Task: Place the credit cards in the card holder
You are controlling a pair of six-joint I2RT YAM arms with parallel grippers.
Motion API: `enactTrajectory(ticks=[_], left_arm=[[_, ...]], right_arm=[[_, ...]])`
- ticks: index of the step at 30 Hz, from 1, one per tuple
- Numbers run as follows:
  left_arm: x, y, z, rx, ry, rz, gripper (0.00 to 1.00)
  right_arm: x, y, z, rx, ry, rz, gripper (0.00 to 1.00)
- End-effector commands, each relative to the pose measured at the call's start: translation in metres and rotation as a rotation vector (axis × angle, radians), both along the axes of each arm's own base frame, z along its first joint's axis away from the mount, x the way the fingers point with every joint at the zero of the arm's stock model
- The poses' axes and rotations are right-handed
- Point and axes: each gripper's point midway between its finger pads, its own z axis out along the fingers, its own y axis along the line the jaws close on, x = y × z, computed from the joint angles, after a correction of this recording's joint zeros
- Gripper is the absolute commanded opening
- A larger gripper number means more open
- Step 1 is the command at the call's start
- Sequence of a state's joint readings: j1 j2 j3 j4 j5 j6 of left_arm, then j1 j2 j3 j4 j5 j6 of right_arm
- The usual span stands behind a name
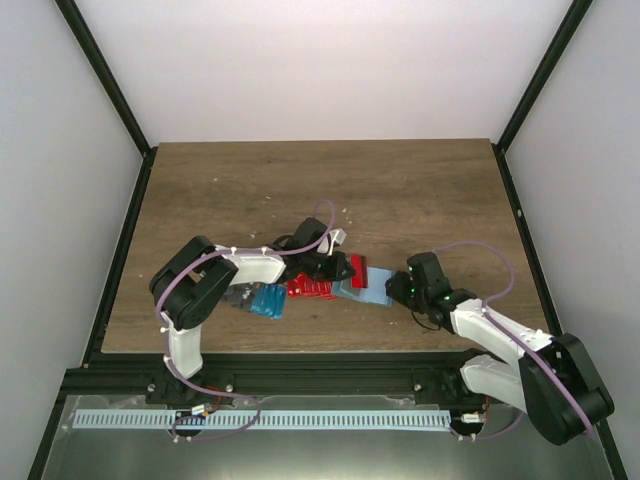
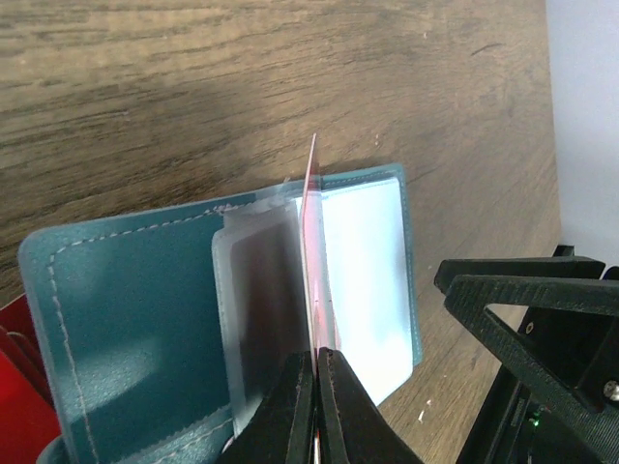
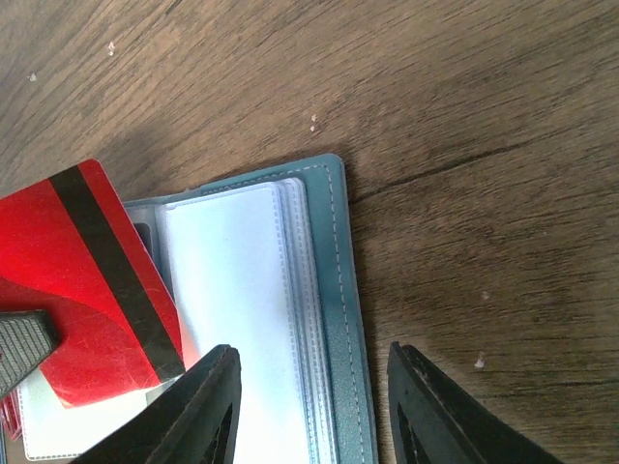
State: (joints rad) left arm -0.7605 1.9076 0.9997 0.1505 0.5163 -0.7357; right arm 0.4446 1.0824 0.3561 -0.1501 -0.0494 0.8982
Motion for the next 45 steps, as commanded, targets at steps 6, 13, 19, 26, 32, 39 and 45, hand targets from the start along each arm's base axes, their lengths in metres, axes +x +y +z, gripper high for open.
enactTrajectory(ticks=[6,13,19,26,32,39,45], left_arm=[[-0.017,0.007,-0.021,0.076,0.049,-0.032,0.04],[-0.025,0.006,-0.025,0.099,0.075,-0.051,0.04],[-0.029,0.006,-0.025,0.111,0.066,-0.076,0.04],[-0.032,0.005,-0.027,0.112,0.075,-0.093,0.04],[-0.034,0.004,-0.031,0.134,0.086,-0.111,0.04],[-0.035,0.004,-0.034,0.154,0.091,-0.133,0.04],[-0.036,0.003,-0.034,0.167,0.098,-0.150,0.04]], right_arm=[[0.000,0.000,0.002,0.002,-0.010,0.009,0.44],[-0.001,0.000,0.003,0.008,-0.013,0.012,0.43],[-0.001,0.000,0.004,0.010,-0.017,0.012,0.44],[0.000,0.002,0.006,0.013,-0.021,0.020,0.43],[0.004,0.003,0.007,0.001,-0.020,0.026,0.43],[0.009,0.003,0.005,-0.021,-0.016,0.031,0.43],[0.013,0.005,0.001,-0.034,-0.009,0.040,0.43]])
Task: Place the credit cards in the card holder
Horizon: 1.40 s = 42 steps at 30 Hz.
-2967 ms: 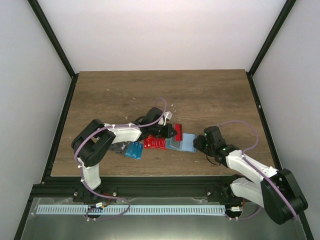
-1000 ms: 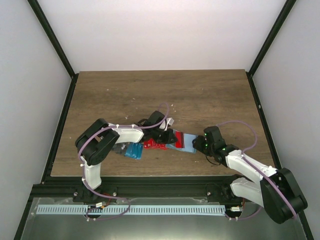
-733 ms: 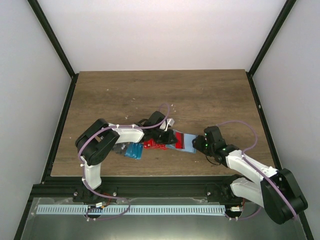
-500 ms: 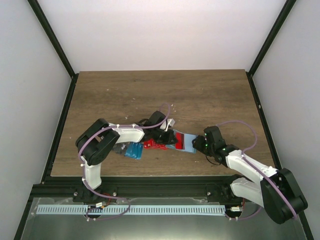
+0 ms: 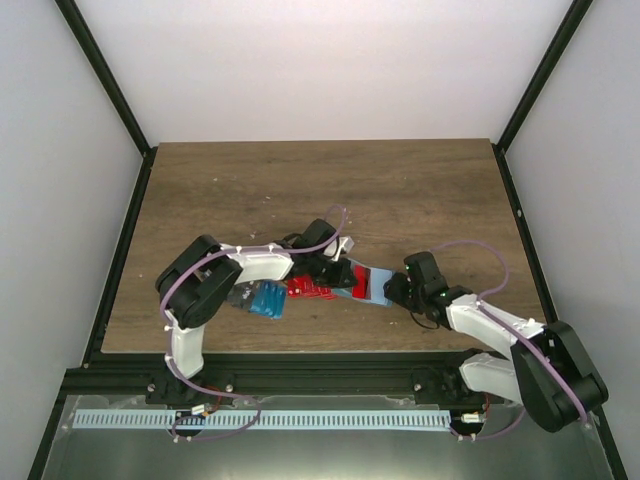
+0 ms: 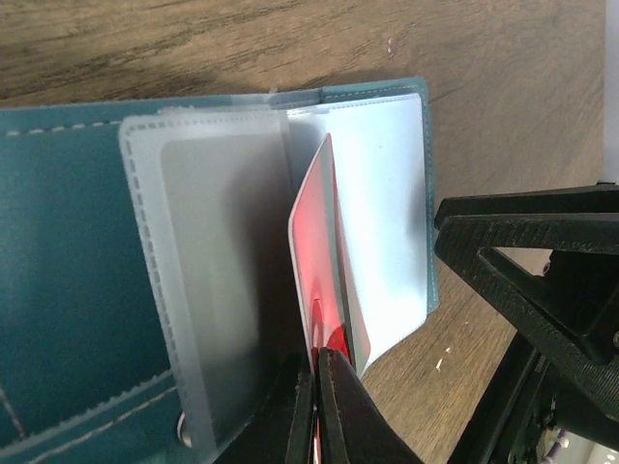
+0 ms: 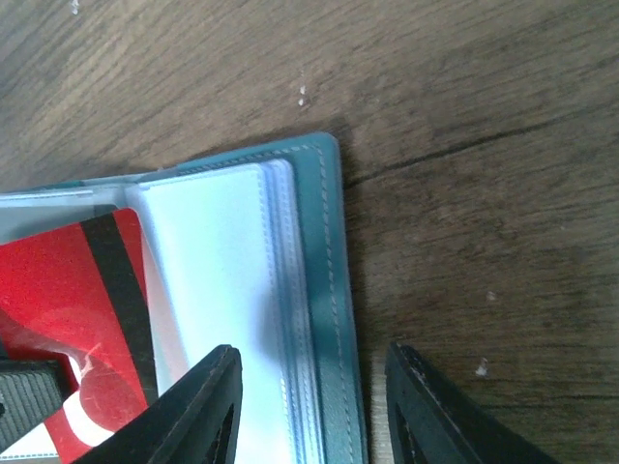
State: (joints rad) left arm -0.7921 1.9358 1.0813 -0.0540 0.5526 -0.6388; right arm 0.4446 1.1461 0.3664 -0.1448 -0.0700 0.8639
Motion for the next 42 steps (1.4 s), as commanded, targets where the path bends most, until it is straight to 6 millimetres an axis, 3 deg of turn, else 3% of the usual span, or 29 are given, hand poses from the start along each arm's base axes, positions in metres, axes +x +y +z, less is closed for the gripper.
enactTrajectory(ticks=[1,15,30,42], left_arm=[[-0.012,0.007,-0.023,0.079,0.047,-0.034,0.04],[-0.018,0.014,-0.022,0.128,0.068,-0.059,0.04],[-0.014,-0.004,-0.028,0.115,0.074,-0.100,0.04],[-0.013,-0.006,-0.034,0.121,0.081,-0.102,0.04]], right_arm=[[0.016,0.002,0.012,-0.013,-0.049,0.004,0.43],[0.022,0.008,0.006,-0.013,-0.038,0.023,0.43],[0.022,0.014,0.007,0.007,-0.040,0.050,0.42],[0.025,0.017,0.007,0.008,-0.038,0.068,0.42]])
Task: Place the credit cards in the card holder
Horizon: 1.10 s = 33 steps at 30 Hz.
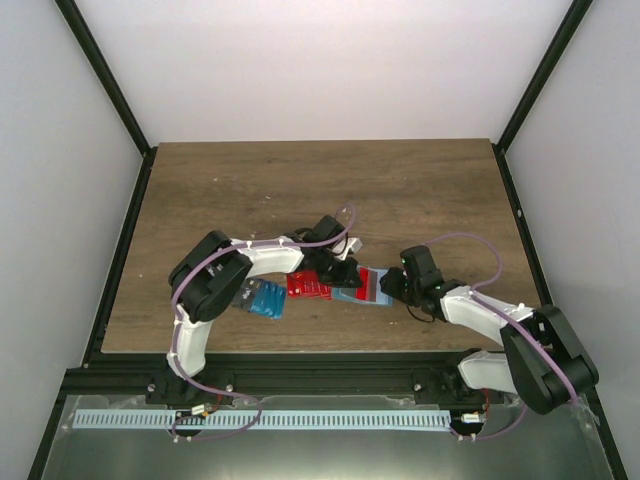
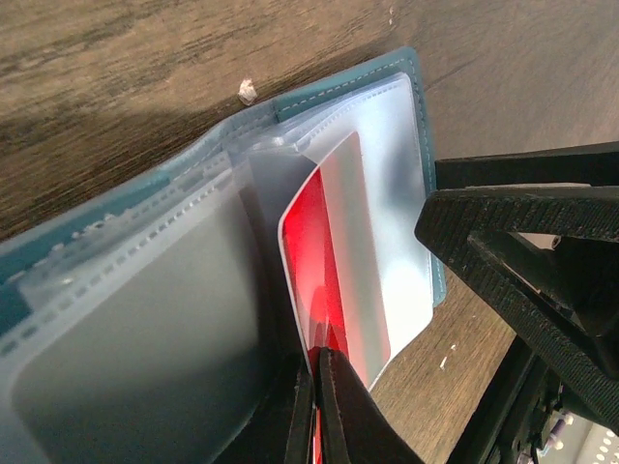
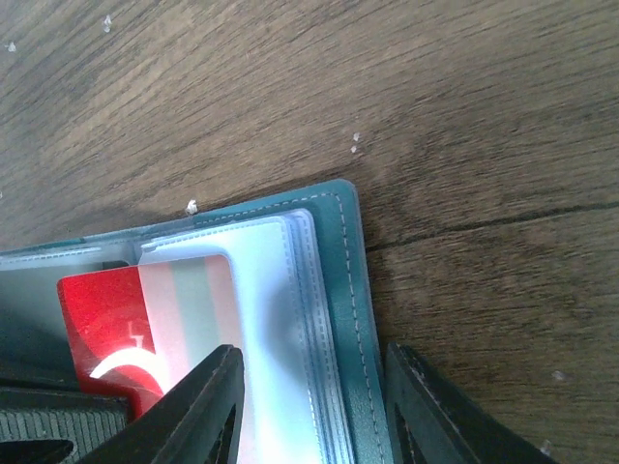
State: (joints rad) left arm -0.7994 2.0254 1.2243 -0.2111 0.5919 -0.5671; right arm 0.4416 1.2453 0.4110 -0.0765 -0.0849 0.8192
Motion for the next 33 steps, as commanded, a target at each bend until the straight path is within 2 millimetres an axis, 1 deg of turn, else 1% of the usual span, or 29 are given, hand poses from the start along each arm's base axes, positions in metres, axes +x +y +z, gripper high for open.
enactTrajectory(ticks=[1,8,18,24,33], left_arm=[[-0.012,0.005,-0.026,0.075,0.037,-0.025,0.04],[-0.011,0.001,-0.027,0.075,0.038,-0.022,0.04],[-0.006,-0.005,-0.030,0.062,0.061,0.043,0.04],[-0.008,-0.011,-0.030,0.053,0.074,0.052,0.04],[-0.010,-0.015,-0.032,0.049,0.104,0.099,0.04]], right_arm=[[0.007,0.007,0.006,0.015,-0.013,0.027,0.42],[0.007,0.010,0.006,0.028,-0.010,0.034,0.42],[0.000,0.013,0.004,0.061,0.011,0.039,0.41],[-0.004,0.014,0.002,0.077,0.020,0.043,0.40],[-0.004,0.016,0.007,0.089,0.010,0.050,0.41]])
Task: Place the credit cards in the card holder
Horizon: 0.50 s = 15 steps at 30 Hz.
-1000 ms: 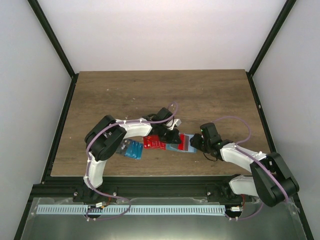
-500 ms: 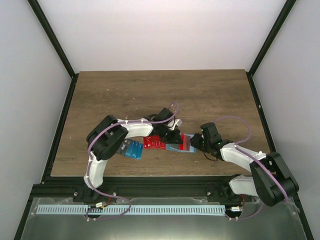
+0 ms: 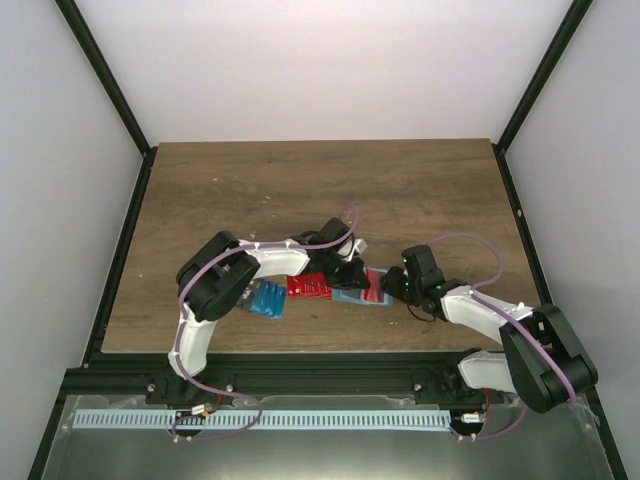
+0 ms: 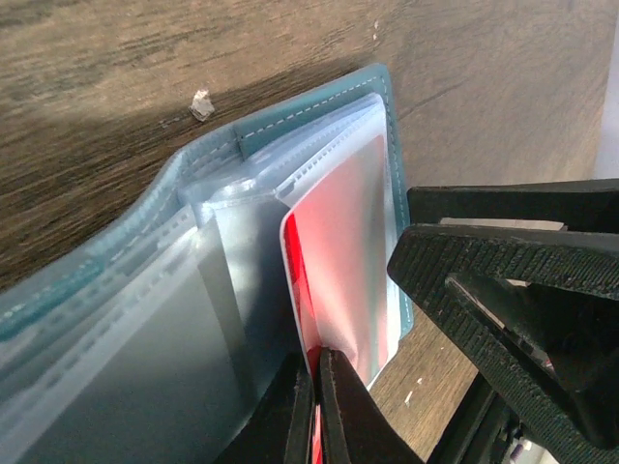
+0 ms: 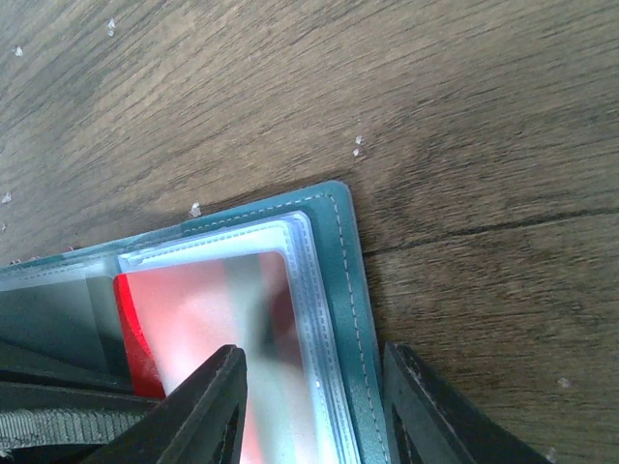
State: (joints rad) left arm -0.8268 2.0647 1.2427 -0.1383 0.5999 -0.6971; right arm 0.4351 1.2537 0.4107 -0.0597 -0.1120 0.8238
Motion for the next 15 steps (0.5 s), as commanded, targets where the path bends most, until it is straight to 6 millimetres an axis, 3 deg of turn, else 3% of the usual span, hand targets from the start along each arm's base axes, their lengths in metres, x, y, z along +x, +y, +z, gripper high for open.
enactTrajectory(ticks=[1,12,15], left_arm=[[-0.0092,0.0037,-0.0303,0.079,0.049,0.046,0.04],[-0.0154,0.0013,-0.0344,0.089,0.063,0.067,0.04],[-0.0137,0.0069,-0.0312,0.114,0.035,0.076,0.09]], right_arm=[[-0.0053,0.0126,0.0060,0.064,0.010,0.043,0.41],[-0.0070,0.0112,0.0083,0.064,0.001,0.044,0.41],[-0.0063,0.0094,0.0109,0.050,-0.005,0.045,0.41]])
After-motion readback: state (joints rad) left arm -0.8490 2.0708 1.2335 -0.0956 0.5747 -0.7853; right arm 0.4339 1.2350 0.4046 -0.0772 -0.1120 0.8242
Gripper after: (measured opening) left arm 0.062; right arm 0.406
